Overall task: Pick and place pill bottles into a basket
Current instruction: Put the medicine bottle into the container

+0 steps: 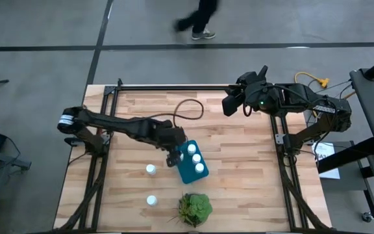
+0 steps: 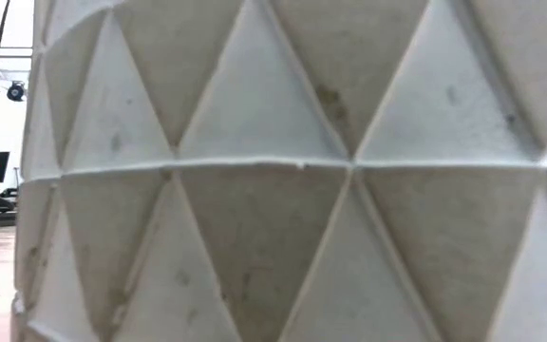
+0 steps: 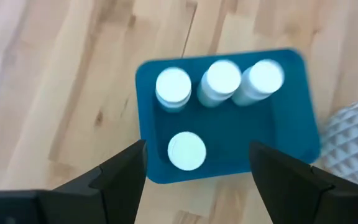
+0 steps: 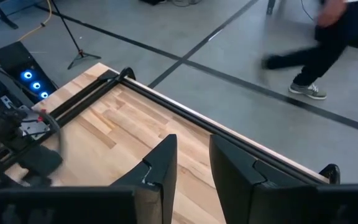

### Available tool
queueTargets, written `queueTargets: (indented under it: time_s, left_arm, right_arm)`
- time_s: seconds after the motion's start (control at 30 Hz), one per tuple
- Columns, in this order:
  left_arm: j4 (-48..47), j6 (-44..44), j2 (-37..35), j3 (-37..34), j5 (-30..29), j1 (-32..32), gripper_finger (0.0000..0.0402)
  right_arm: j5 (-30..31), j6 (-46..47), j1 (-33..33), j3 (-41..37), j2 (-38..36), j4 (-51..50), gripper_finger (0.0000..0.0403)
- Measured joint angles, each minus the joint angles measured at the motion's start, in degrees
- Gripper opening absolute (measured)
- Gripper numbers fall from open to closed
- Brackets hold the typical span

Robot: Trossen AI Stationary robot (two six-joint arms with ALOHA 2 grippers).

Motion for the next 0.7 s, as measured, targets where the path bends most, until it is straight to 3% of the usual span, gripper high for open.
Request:
queueTargets:
  time_s: [0.37, 0.7]
  left_arm:
    - [-0.93, -0.22, -15.26, -0.13, -0.09, -0.11, 0.0260]
    - [-1.14, 2.92, -27.01, 0.41, 7.31, -1.25, 0.0260]
  right_arm:
    - [0.04, -0.26, 0.00, 0.02, 0.00, 0.20, 0.0080]
    - [0.07, -1.11, -0.02, 0.02, 0.00, 1.11, 0.0084]
